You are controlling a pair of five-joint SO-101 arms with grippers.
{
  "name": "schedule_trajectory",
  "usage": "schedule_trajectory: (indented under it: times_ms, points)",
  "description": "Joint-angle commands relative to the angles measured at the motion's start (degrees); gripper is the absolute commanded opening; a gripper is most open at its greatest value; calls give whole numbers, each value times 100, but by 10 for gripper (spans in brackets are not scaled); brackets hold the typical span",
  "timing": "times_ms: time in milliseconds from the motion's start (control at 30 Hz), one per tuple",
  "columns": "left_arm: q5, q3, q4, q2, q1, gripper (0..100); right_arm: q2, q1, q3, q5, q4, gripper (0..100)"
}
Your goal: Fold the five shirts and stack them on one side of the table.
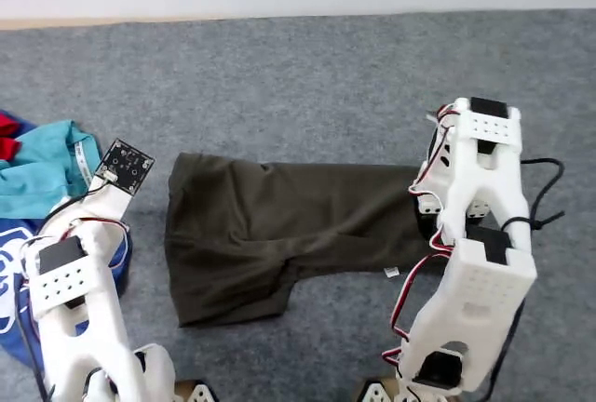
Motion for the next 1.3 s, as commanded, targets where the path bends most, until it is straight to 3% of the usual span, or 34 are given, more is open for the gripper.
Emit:
schedule_trajectory:
  times_ms: [0,233,400,500,733,933,1267]
  points:
    - [0,40,-123,-141,44,76,-48,66,-360,-35,75,195]
    - [0,119,-123,-149,44,76,277,40,-325,-35,75,182]
    - [0,119,-123,-149,44,76,444,-13,-334,141,84,42]
    - [0,119,-123,-149,44,76,391,-22,-422,202,251,32]
    - [0,75,-132,-149,53,76,-558,22,-369,651,321,10]
    - [0,31,-132,-149,53,76,-1376,40,791,993,321,10]
    - [0,-110,-132,-149,53,76,-1701,1015,1811,1565,207,15]
